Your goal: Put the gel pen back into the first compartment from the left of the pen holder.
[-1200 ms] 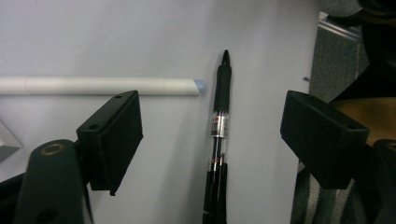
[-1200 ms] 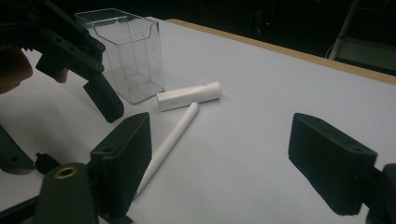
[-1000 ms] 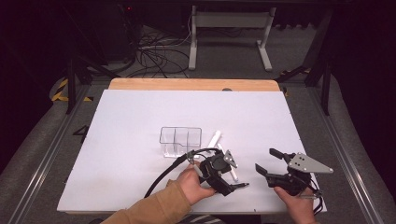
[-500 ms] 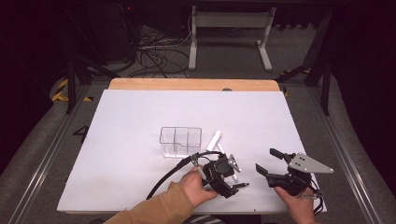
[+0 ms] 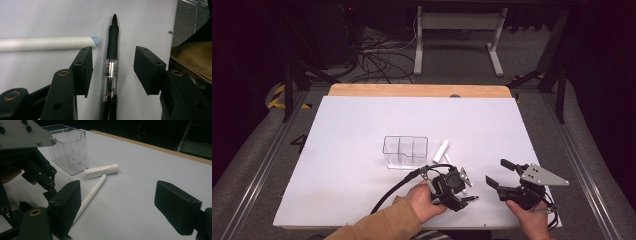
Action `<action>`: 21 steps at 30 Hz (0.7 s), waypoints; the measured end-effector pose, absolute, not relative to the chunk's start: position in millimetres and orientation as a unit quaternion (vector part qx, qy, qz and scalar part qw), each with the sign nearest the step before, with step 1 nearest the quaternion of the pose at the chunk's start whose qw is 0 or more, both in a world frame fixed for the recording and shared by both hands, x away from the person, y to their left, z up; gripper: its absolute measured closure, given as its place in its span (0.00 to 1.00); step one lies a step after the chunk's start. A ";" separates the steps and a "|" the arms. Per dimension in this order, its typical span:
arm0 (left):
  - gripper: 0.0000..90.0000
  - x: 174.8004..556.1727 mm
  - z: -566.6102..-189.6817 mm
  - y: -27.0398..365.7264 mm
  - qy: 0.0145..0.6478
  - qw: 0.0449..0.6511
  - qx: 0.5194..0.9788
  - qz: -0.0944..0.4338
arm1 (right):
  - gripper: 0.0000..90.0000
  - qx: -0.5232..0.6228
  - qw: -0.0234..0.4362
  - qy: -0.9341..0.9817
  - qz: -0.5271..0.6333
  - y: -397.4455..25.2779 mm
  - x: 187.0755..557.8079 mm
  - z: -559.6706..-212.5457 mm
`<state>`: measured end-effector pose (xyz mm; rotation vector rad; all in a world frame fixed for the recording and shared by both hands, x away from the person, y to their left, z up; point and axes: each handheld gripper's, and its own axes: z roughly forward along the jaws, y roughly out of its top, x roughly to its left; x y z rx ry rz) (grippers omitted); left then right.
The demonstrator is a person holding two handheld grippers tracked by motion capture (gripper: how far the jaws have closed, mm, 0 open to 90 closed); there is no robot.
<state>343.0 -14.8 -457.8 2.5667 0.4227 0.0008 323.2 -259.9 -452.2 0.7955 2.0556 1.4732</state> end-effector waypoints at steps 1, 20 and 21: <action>0.59 342.7 -458.7 -15.5 0.156 0.264 0.952 0.000 | 0.24 0.291 0.243 0.752 0.539 -259.9 323.2 -452.2; 0.82 333.3 -463.2 -25.7 0.143 0.221 0.963 0.054 | 0.24 0.288 0.240 0.756 0.537 -258.7 323.5 -453.3; 0.83 333.4 -463.1 -25.8 0.141 0.221 0.964 0.054 | 0.24 0.288 0.241 0.756 0.536 -258.6 323.5 -453.3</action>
